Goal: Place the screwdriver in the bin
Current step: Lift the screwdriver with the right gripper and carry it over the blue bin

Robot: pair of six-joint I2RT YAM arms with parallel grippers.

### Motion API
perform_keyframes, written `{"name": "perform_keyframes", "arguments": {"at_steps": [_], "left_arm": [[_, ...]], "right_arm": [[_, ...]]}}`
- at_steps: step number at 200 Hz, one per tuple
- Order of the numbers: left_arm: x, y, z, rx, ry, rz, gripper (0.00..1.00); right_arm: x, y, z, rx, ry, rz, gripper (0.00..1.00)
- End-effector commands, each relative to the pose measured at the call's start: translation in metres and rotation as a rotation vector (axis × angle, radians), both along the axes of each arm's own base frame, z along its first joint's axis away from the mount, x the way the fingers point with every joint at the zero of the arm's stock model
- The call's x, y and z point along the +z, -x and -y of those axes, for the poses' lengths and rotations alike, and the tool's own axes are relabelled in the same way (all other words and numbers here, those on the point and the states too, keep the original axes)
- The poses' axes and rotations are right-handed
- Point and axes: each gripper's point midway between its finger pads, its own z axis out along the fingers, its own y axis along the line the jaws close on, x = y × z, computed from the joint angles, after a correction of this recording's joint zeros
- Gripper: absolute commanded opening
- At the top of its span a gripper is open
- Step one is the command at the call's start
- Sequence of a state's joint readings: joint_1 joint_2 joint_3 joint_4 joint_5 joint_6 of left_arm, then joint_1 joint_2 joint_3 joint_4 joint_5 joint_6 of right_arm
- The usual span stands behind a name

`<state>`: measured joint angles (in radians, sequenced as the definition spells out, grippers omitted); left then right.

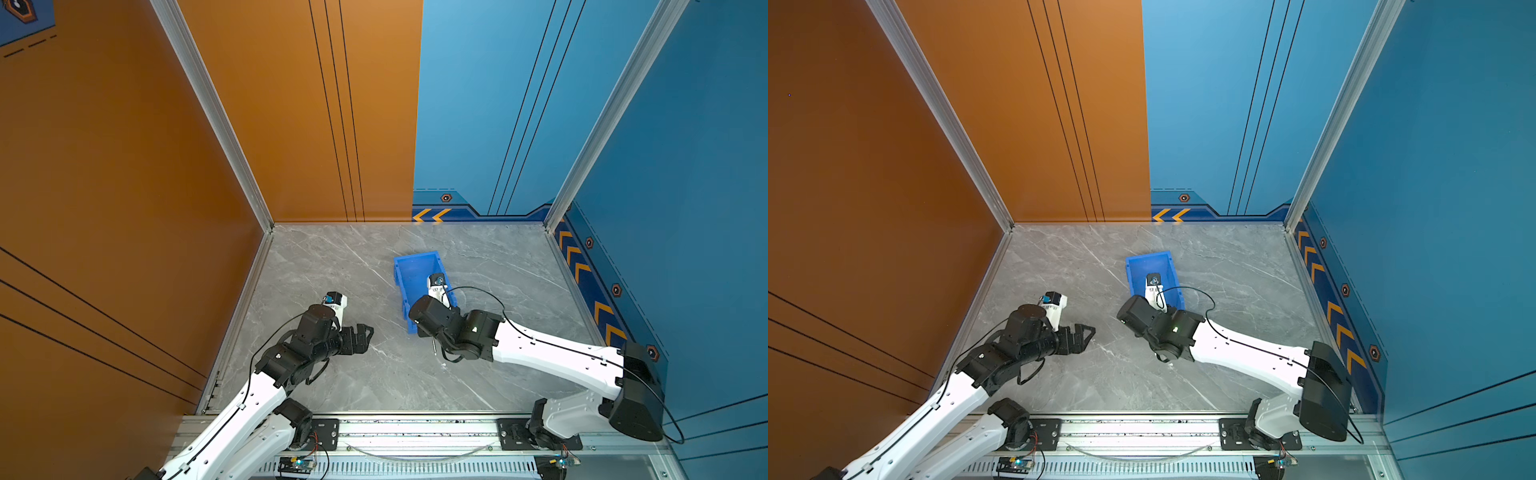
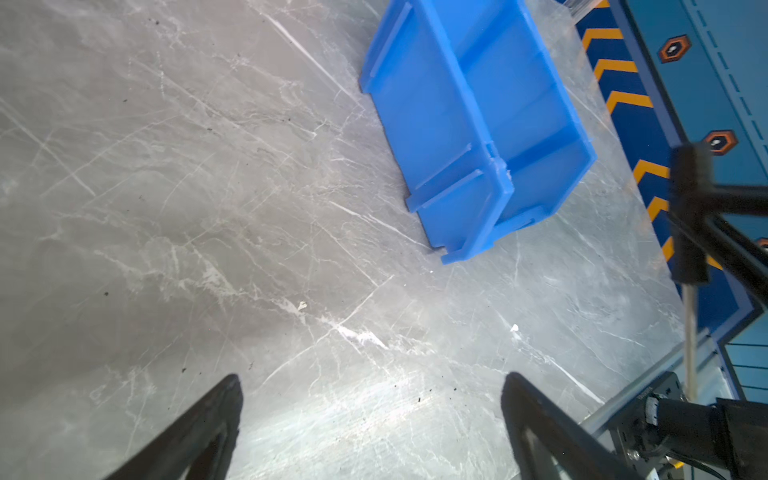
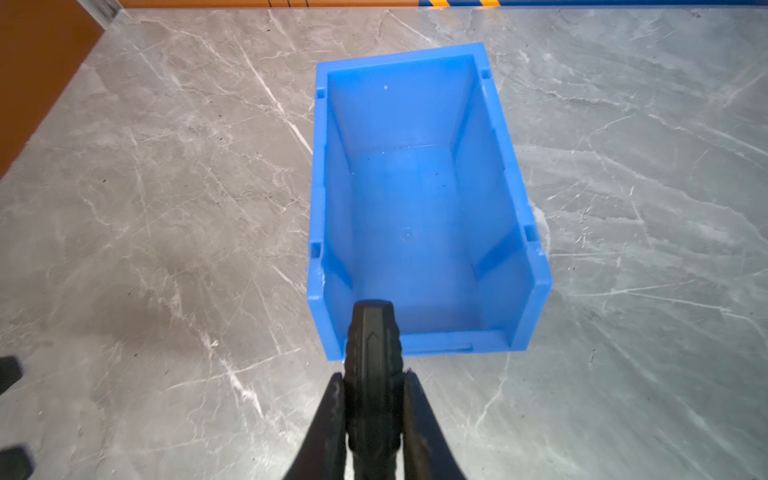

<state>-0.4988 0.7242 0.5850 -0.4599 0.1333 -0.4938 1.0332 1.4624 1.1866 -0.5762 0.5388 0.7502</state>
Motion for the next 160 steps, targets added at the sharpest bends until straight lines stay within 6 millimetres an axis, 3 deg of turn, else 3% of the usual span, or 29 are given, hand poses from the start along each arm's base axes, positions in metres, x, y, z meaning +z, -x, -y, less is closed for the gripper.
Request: {"name": "perform_keyframes", "arguments": {"at_steps": [1,25,42,100,138,142,160], "left_arm": [[0.017,0.001,0.015,-0.093,0.064,0.092,0.98],[0.045,0.007,0.04,-0.227,0.178,0.189,0.98],[0.052,0.01,0.049,-0.293,0.171,0.216,0.98],[0.042,0.006,0.057,-0.336,0.025,0.208,0.98],[0.035,-0.002,0.061,-0.308,-0.033,0.204,0.98],[0.034,-0.003,0.061,-0.303,-0.038,0.206,0.98],[0.034,-0.006,0.059,-0.282,-0.052,0.212,0.98]], "right_arm": [[-0.017,-0.021,0.007,0.046,0.111,-0.067,0.02],[-0.024,-0.049,0.005,0.043,0.082,-0.083,0.01],[-0.032,-0.067,0.007,0.032,0.05,-0.105,0.02],[-0.056,-0.106,0.01,0.049,0.071,-0.155,0.01],[-0.067,-0.124,-0.003,0.057,0.067,-0.171,0.02],[-0.07,-0.134,0.007,0.028,0.066,-0.176,0.02],[-0.076,-0.144,0.003,0.025,0.063,-0.181,0.02]]}}
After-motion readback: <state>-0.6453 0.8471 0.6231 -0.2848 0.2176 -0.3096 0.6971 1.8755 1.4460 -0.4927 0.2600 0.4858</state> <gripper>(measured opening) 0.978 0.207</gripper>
